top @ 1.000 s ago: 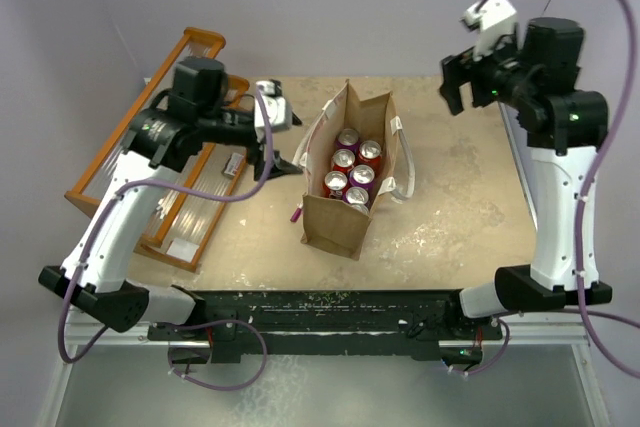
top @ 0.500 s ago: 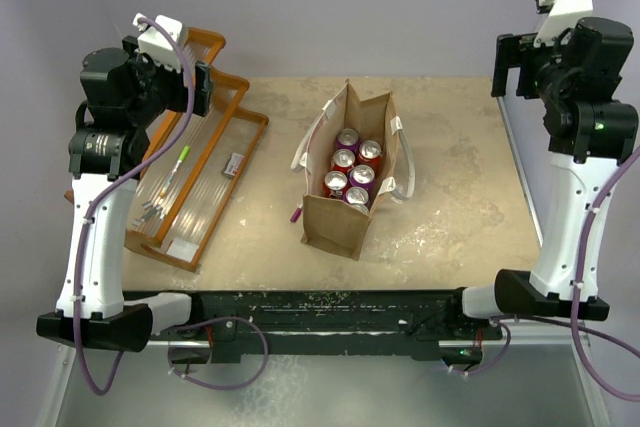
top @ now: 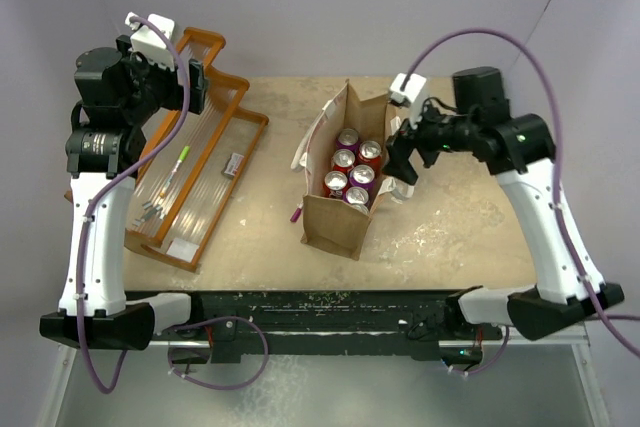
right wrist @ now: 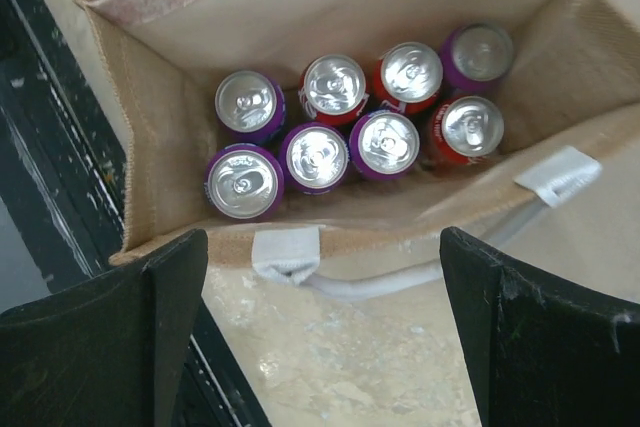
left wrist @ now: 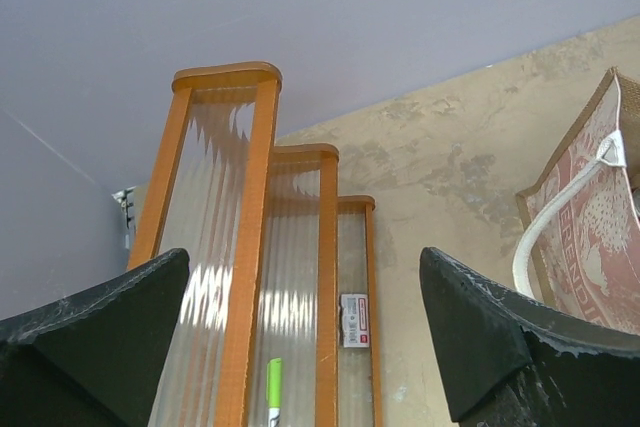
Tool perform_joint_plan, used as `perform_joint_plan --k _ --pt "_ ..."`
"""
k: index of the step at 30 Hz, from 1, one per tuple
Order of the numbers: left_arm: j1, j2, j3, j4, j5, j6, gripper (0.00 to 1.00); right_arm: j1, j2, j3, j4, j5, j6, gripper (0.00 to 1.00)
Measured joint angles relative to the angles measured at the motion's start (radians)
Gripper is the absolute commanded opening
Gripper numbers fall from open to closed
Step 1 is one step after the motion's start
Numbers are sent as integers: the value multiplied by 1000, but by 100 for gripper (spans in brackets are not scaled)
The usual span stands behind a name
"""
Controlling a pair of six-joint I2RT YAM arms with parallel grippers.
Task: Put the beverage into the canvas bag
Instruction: Adjust the drink in the canvas bag.
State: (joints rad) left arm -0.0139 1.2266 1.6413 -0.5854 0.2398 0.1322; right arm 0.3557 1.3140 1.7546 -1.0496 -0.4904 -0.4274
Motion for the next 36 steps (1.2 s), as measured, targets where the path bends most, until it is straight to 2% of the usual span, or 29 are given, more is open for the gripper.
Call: perform_joint_plan --k 14,21,31,36 --pt "14 -31 -48 -11 63 0 99 194 315 -51 -67 -1 -190 86" --pt "19 -36 -66 -10 70 0 99 274 356 -149 -43 23 -201 79" --pt "52 -34 -67 -8 100 -18 99 282 367 -287 80 65 -199 69" --pt "62 -34 -69 -8 109 -20 99 292 359 -307 127 63 -181 70"
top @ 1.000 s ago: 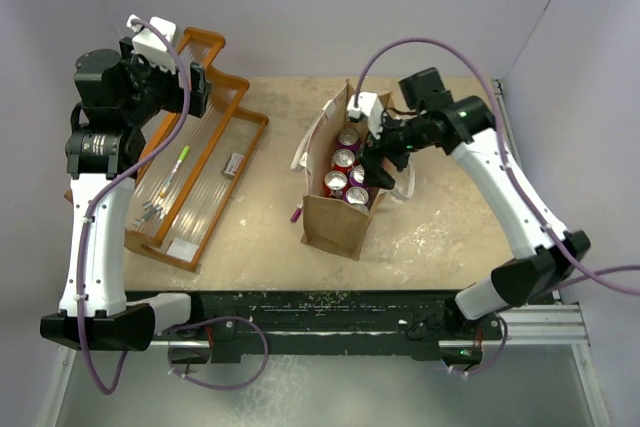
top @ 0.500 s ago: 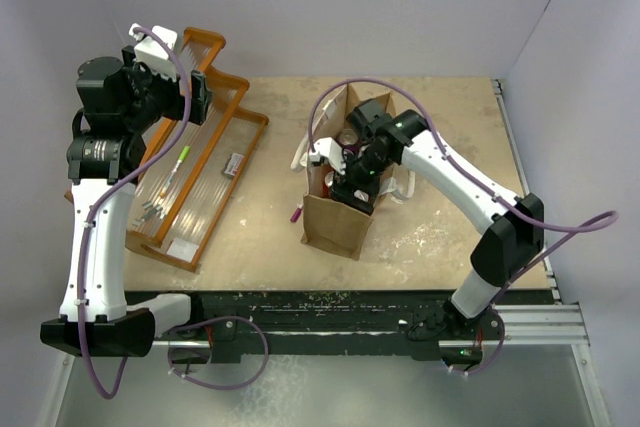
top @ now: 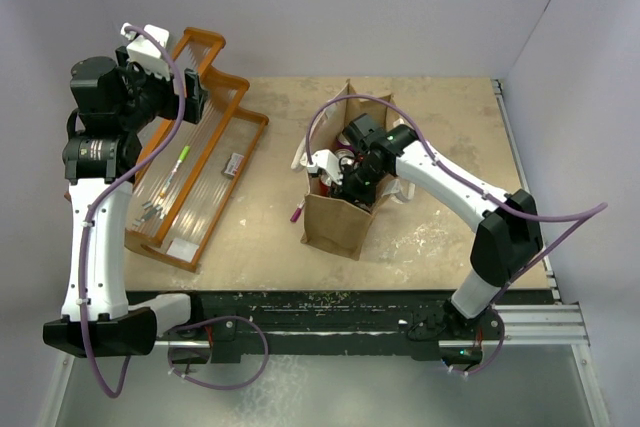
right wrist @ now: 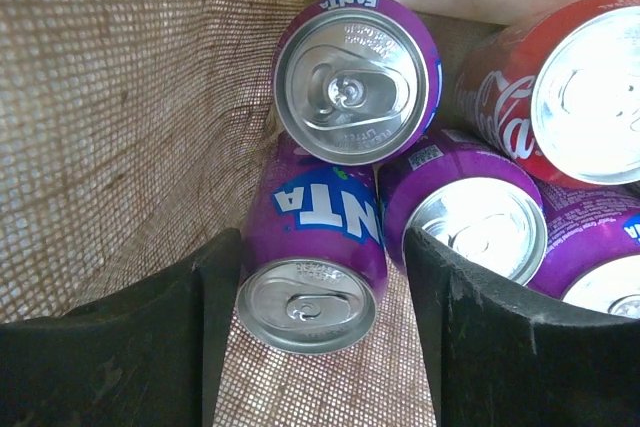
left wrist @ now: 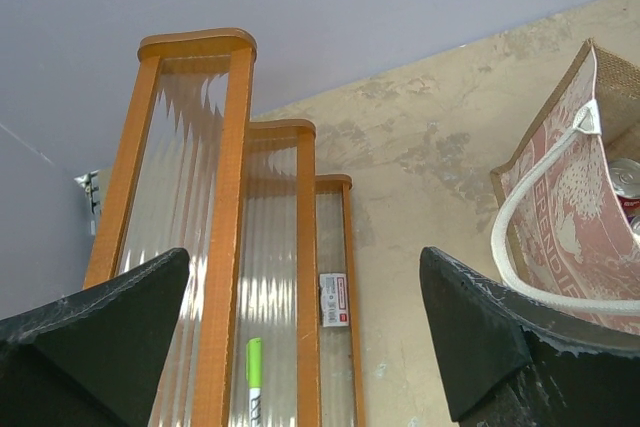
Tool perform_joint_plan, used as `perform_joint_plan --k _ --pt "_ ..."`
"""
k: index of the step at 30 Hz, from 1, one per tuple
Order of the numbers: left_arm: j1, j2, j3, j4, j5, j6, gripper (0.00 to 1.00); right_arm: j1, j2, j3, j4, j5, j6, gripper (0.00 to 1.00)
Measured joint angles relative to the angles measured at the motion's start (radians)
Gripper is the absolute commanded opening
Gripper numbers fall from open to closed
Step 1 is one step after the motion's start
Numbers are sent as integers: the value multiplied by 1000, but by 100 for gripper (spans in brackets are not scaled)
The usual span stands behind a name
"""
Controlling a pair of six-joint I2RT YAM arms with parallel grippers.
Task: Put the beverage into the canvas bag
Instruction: Adjust the drink in the canvas bag, then reset both arms
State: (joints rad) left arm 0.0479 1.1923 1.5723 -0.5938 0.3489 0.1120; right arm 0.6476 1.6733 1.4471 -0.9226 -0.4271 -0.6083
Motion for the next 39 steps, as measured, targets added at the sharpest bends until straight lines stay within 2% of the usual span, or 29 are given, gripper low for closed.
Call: perform_joint_plan --k 5,10,13,16,18,21,24,28,39 --pt "2 -2 0 0 12 2 99 -3 24 69 -28 1 5 78" --pt "2 -11 -17 2 26 27 99 -49 11 278 -55 -18 51 82" --pt "2 -11 -19 2 24 52 99 -144 -47 382 -52 -43 95 84" --pt "2 -11 -19 2 23 66 99 -309 -148 432 -18 -45 147 85" --pt "2 -7 -19 2 22 64 99 -426 -233 430 20 -15 185 86" --pt "2 4 -21 4 18 63 99 -533 -374 365 118 93 238 88" --pt "2 -1 -51 28 3 63 99 -549 -510 279 199 201 285 89" --pt "2 -3 -68 46 -24 63 99 -549 -599 220 278 302 356 89" --pt "2 -32 -71 113 -44 60 99 -578 -686 61 386 474 489 93"
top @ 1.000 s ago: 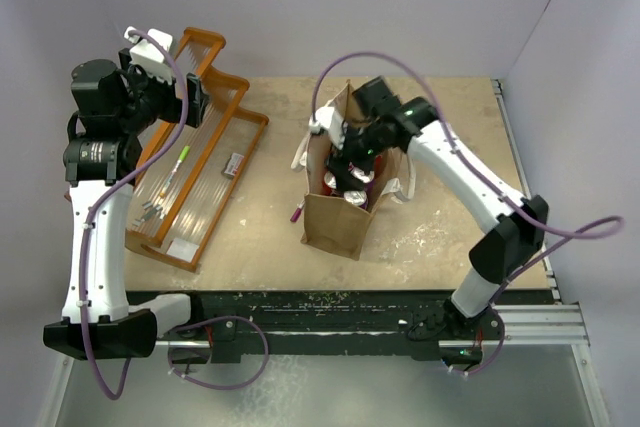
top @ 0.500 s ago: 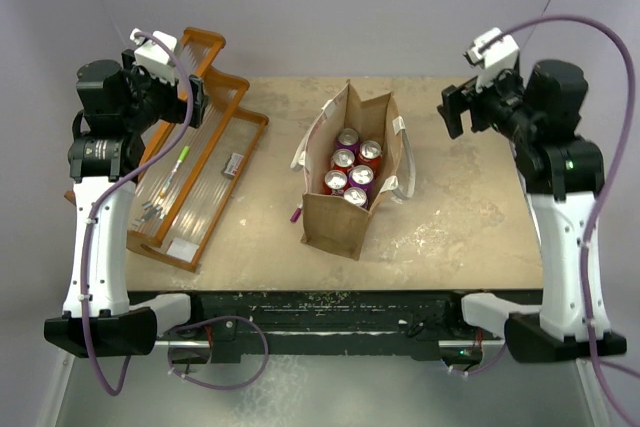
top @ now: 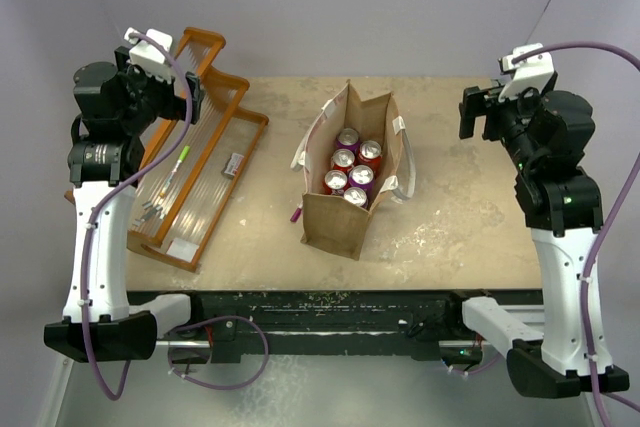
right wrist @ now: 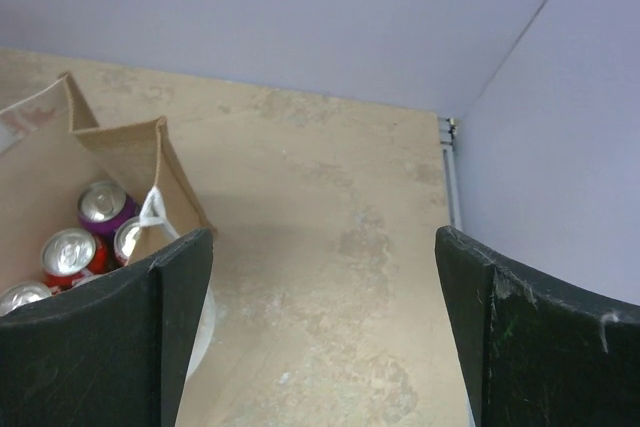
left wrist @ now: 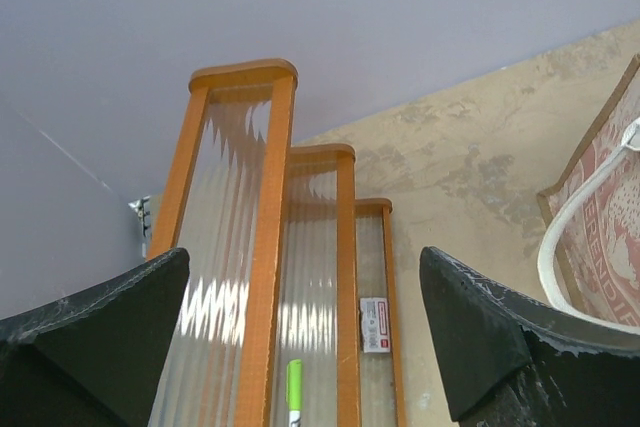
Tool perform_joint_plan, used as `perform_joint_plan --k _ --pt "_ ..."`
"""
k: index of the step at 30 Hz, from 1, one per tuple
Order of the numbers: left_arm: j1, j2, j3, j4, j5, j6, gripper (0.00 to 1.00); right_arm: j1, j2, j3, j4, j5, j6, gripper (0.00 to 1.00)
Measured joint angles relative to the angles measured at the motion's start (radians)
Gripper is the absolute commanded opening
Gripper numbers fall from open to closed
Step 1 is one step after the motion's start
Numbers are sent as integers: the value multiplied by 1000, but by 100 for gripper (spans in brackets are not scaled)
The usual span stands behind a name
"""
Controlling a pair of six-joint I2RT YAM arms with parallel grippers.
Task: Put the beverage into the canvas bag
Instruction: Reset both arms
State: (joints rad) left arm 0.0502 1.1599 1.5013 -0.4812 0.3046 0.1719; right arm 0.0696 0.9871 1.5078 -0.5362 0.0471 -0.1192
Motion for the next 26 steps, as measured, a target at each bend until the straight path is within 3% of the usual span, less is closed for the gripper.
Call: perform_joint_plan --k 9,26 --pt "0 -18 0 55 26 -11 99 -48 -12 -1 57 16 39 100" --pt "0 -91 -4 95 83 4 99 -75 16 12 71 23 33 100"
